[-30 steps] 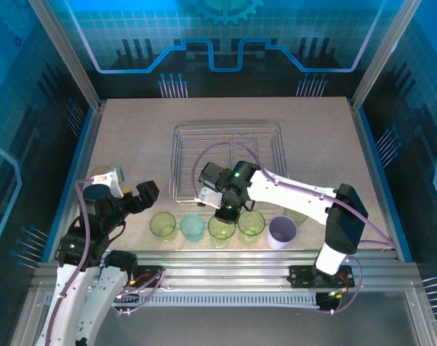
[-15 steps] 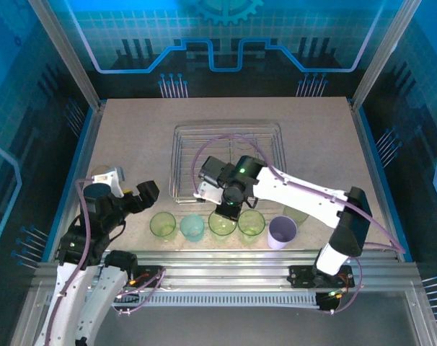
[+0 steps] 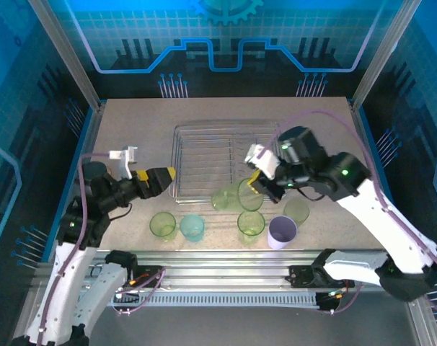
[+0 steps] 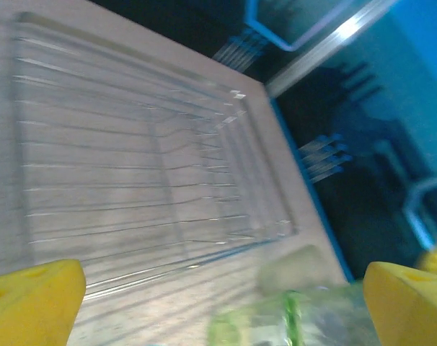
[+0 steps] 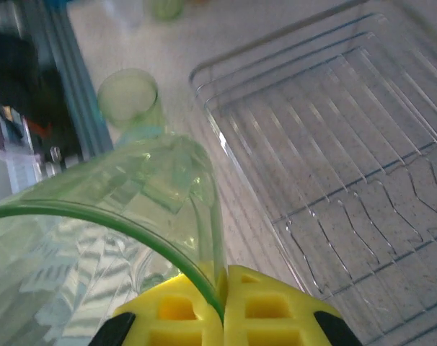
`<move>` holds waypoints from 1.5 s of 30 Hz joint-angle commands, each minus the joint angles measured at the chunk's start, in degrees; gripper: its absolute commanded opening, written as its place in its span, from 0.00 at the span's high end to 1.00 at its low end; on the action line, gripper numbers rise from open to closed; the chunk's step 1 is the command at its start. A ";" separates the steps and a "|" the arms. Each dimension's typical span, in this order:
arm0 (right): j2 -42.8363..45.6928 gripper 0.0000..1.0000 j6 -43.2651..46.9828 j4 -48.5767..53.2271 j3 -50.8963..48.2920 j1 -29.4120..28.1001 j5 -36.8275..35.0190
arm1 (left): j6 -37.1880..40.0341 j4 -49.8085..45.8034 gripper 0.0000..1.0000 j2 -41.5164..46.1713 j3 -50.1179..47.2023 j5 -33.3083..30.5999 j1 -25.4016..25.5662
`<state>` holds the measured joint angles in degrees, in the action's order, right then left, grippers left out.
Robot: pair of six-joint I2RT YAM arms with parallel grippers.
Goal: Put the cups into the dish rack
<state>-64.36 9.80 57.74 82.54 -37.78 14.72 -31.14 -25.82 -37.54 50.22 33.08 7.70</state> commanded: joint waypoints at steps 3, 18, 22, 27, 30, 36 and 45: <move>5.10 1.00 -13.69 -22.19 -7.44 12.12 25.41 | -4.71 12.45 0.00 -4.77 3.85 15.54 4.07; 2.84 1.00 -31.36 -49.40 -13.41 15.28 41.64 | -5.71 22.00 0.01 -15.07 8.14 14.12 14.00; 1.99 1.00 -32.74 -51.65 -14.11 15.34 42.07 | -8.16 25.82 0.01 -15.89 7.65 14.87 14.26; 0.59 1.00 -36.05 -56.64 -15.31 15.42 42.06 | -9.60 28.52 0.01 -15.98 6.98 15.95 15.36; -0.29 1.00 -37.26 -58.42 -15.39 15.42 42.04 | -9.38 27.72 0.03 -16.33 6.91 16.03 15.78; -2.06 1.00 -38.14 -58.85 -15.20 15.33 42.03 | -9.76 28.62 0.15 -16.48 6.92 15.77 16.67; -4.54 0.94 -38.77 -56.00 -14.70 15.25 40.74 | -10.39 31.36 0.51 -15.82 5.20 11.45 17.42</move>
<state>-67.88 -28.56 0.71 67.26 -22.44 56.03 -42.13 3.60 -53.76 56.27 47.27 24.27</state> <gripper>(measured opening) 0.049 0.626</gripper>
